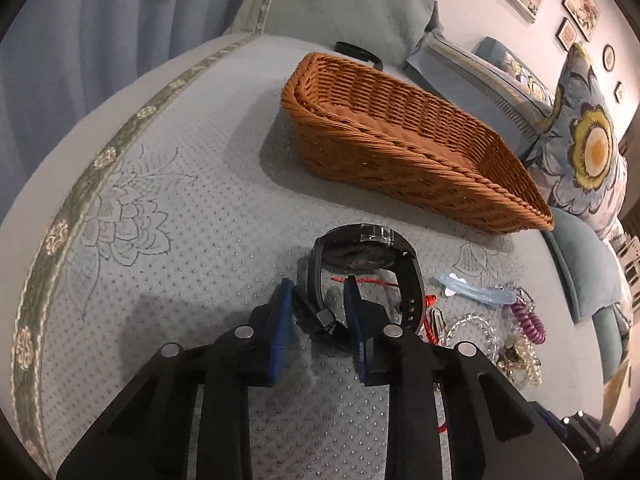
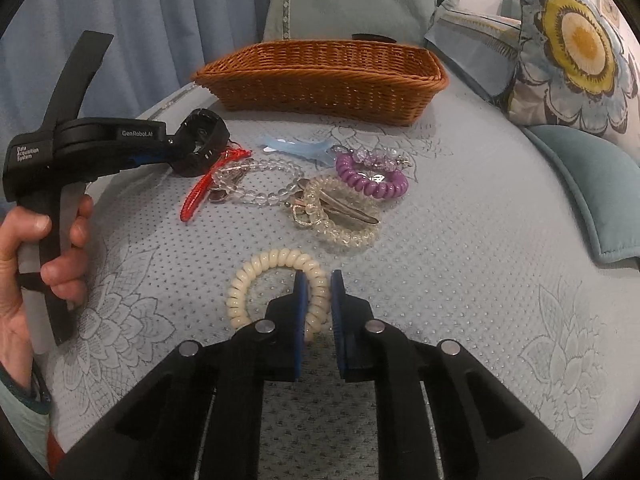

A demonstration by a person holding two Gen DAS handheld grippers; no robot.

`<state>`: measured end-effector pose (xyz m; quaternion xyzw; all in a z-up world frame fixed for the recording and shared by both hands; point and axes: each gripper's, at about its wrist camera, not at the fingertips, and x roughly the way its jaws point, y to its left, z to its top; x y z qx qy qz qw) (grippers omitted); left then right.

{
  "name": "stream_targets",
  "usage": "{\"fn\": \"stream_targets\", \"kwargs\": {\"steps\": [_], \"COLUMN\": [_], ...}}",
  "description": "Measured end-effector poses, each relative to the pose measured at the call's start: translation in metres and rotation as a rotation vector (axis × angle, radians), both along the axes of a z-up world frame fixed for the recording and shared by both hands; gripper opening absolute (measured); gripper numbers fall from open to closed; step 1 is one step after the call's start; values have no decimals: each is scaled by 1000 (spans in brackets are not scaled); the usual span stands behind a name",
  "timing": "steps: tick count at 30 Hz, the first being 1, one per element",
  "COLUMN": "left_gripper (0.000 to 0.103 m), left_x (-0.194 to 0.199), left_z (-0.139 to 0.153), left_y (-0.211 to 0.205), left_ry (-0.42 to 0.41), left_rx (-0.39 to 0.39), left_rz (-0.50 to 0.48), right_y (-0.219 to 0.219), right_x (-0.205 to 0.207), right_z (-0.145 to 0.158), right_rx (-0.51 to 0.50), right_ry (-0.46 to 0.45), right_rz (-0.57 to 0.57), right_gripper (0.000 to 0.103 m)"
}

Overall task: Organize jewelry
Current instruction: 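Grasp the black watch with the left tool while the right tool grasps the cream coil bracelet, then carry both items to the wicker basket and open both tools to drop them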

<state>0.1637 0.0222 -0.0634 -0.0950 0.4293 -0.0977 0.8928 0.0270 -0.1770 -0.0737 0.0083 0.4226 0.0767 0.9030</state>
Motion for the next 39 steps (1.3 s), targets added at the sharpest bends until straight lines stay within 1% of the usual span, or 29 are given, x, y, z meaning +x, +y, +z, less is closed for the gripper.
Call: {"fn": "stream_targets", "kwargs": {"steps": [1, 3, 5, 8, 12, 17, 21, 25, 27, 30, 32, 33, 35, 37, 39], "left_gripper": [16, 11, 10, 10, 10, 10, 10, 10, 10, 10, 10, 10, 10, 10, 10], "left_x": [-2, -6, -14, -27, -41, -53, -45, -20, 2, 34, 58, 68, 89, 104, 113], "left_z": [1, 2, 4, 5, 12, 49, 83, 104, 108, 106, 99, 94, 82, 69, 59], "left_y": [0, 3, 6, 9, 15, 13, 2, -11, -17, -25, -33, -36, -45, -49, -57], "left_ry": [-7, -19, -31, -42, -72, -170, -241, -286, -282, -268, -250, -238, -201, -159, -140], "left_rx": [0, -11, -31, -33, -77, -103, -107, -96, -110, -124, -109, -101, -83, -70, -27], "left_rz": [-1, -5, -18, -24, -36, -55, -77, -81, -79, -76, -73, -73, -77, -85, -89], "right_y": [-1, -2, -4, -6, -7, -12, -17, -21, -24, -28, -32, -35, -38, -37, -35], "right_x": [-1, -3, -6, -10, -16, -15, 11, 62, 94, 138, 173, 192, 215, 230, 238], "right_z": [0, 2, 5, 11, 24, 57, 90, 119, 127, 125, 116, 107, 92, 79, 70], "right_rx": [3, 13, 37, 55, 73, 66, 66, 59, 70, 74, 94, 103, 121, 111, 108], "right_ry": [-2, -9, -31, -61, -108, -201, -275, -332, -325, -288, -220, -171, -105, -52, -18], "right_rz": [1, 3, 13, 18, 14, -4, -14, -29, -40, -50, -56, -72, -89, -103, -97], "right_gripper": [10, 9, 9, 9, 9, 9, 9, 9, 9, 9, 9, 9, 9, 9, 9]}}
